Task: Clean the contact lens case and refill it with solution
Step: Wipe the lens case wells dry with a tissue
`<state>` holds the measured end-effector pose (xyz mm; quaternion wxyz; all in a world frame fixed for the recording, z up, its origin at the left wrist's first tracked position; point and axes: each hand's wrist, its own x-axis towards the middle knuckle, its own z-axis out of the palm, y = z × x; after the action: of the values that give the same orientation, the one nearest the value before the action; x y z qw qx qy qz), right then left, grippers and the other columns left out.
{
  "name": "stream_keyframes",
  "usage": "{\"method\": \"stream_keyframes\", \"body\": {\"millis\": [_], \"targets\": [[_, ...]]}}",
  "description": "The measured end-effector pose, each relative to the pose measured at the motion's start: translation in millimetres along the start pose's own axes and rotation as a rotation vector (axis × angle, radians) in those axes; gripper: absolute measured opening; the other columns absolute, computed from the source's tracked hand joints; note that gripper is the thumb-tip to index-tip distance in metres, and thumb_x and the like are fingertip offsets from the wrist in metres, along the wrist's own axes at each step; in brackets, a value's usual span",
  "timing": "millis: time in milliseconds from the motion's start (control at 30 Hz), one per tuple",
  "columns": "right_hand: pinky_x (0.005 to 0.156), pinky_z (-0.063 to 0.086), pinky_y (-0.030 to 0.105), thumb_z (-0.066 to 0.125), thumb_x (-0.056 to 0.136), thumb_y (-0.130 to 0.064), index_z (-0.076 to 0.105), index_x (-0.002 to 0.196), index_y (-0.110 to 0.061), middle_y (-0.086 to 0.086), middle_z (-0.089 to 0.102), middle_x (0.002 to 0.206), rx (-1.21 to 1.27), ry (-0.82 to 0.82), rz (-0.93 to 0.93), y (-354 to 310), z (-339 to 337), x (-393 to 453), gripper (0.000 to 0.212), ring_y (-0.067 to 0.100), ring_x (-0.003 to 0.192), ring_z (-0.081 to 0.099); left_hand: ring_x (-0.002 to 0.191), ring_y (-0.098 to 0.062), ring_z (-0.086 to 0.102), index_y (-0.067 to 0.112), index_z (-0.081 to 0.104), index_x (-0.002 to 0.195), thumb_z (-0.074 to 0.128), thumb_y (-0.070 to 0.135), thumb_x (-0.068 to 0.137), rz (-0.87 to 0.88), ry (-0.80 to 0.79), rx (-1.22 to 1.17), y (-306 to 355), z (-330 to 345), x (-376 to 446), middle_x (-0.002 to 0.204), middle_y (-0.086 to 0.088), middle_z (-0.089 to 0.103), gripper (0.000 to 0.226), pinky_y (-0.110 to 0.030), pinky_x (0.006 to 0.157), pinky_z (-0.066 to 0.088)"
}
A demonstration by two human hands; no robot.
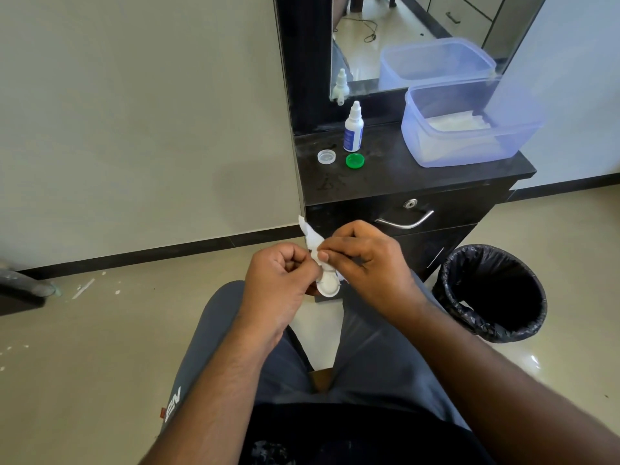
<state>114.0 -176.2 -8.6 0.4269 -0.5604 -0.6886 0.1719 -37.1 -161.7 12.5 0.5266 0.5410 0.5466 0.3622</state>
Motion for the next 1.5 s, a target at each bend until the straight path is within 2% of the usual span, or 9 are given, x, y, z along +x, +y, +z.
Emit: {"method": "stream_keyframes", "body": {"millis": [100,267,367,567,867,1067,1200,1367,1500], "targets": [[0.068,0.052,0.024,0.07,0.084,-0.014,0.074,0.095,-0.008,0.005,0.061,0.091,-0.112,-0.033,-0.086,-1.8,-0.1,2.0,0.013,0.016,0.082,0.059,0.069,-0.027,0.071,0.0,0.071,0.078,0.068,0.003,0.085,0.026,0.024,0.029,-1.6,0.1,0.9,0.073,-0.016,0.071,0.008,-0.032,0.063,0.06],[0.06,0.053,0.032,0.065,0.087,-0.013,0.071,0.092,-0.008,0.007,0.061,0.089,-0.326,-0.051,-0.178,-7.4,2.0,1.5,0.01,0.019,0.077,0.056,0.066,-0.03,0.069,0.0,0.069,0.074,0.068,0.004,0.085,0.069,0.066,0.122,-4.0,4.8,1.1,0.069,-0.017,0.068,0.012,-0.035,0.06,0.061],[0.06,0.053,0.033,0.066,0.086,-0.012,0.069,0.093,-0.009,0.007,0.06,0.091,-0.394,-0.074,-0.188,-11.9,5.5,5.6,0.008,0.019,0.076,0.055,0.059,-0.027,0.065,-0.002,0.068,0.07,0.066,0.0,0.083,0.073,0.117,0.093,-2.6,6.9,1.3,0.066,-0.019,0.066,0.013,-0.027,0.056,0.057],[0.072,0.055,0.026,0.07,0.084,-0.009,0.072,0.098,-0.004,0.007,0.064,0.095,-0.047,0.025,-0.032,-10.1,4.0,0.6,0.016,0.016,0.084,0.063,0.057,-0.018,0.066,0.007,0.071,0.067,0.066,-0.008,0.08,-0.008,0.163,-0.115,4.8,0.7,0.4,0.063,-0.008,0.07,0.021,-0.028,0.056,0.057],[0.071,0.056,0.025,0.075,0.081,-0.012,0.074,0.091,-0.006,0.004,0.063,0.092,0.05,0.11,0.056,-5.6,3.8,-1.3,0.012,0.01,0.084,0.062,0.065,-0.021,0.072,0.001,0.073,0.079,0.07,0.0,0.083,-0.028,0.056,-0.129,6.2,6.1,-6.4,0.072,-0.011,0.073,0.005,-0.025,0.06,0.057],[0.074,0.058,0.03,0.074,0.08,-0.009,0.074,0.092,-0.003,0.007,0.064,0.096,0.012,0.025,-0.044,-2.3,-0.1,0.5,0.013,0.015,0.088,0.063,0.072,-0.024,0.073,0.002,0.075,0.08,0.072,-0.001,0.081,-0.102,0.103,-0.201,3.8,3.5,-7.1,0.078,-0.01,0.074,0.004,-0.031,0.064,0.059],[0.074,0.055,0.021,0.076,0.079,-0.008,0.075,0.091,-0.003,0.005,0.064,0.096,0.071,-0.096,-0.122,6.5,-14.9,8.2,0.014,0.01,0.086,0.063,0.068,-0.026,0.071,0.0,0.073,0.077,0.072,-0.003,0.078,-0.128,0.096,-0.223,5.5,0.3,-6.0,0.077,-0.014,0.074,0.003,-0.03,0.063,0.058],[0.079,0.055,0.024,0.077,0.075,-0.005,0.075,0.091,-0.008,0.001,0.067,0.09,0.312,-0.106,0.053,13.8,-23.2,12.9,0.017,0.01,0.087,0.065,0.06,-0.023,0.069,0.004,0.072,0.067,0.07,-0.007,0.078,-0.11,0.033,-0.242,11.8,-1.0,-3.2,0.071,-0.012,0.072,0.015,-0.03,0.058,0.056],[0.077,0.056,0.029,0.079,0.071,-0.005,0.075,0.089,-0.012,-0.006,0.068,0.086,0.438,-0.059,0.138,20.0,-24.2,9.0,0.02,0.012,0.083,0.067,0.065,-0.026,0.069,0.01,0.074,0.062,0.07,-0.005,0.078,-0.105,0.004,-0.264,11.6,-1.9,-0.8,0.074,-0.012,0.073,0.022,-0.032,0.059,0.057]]}}
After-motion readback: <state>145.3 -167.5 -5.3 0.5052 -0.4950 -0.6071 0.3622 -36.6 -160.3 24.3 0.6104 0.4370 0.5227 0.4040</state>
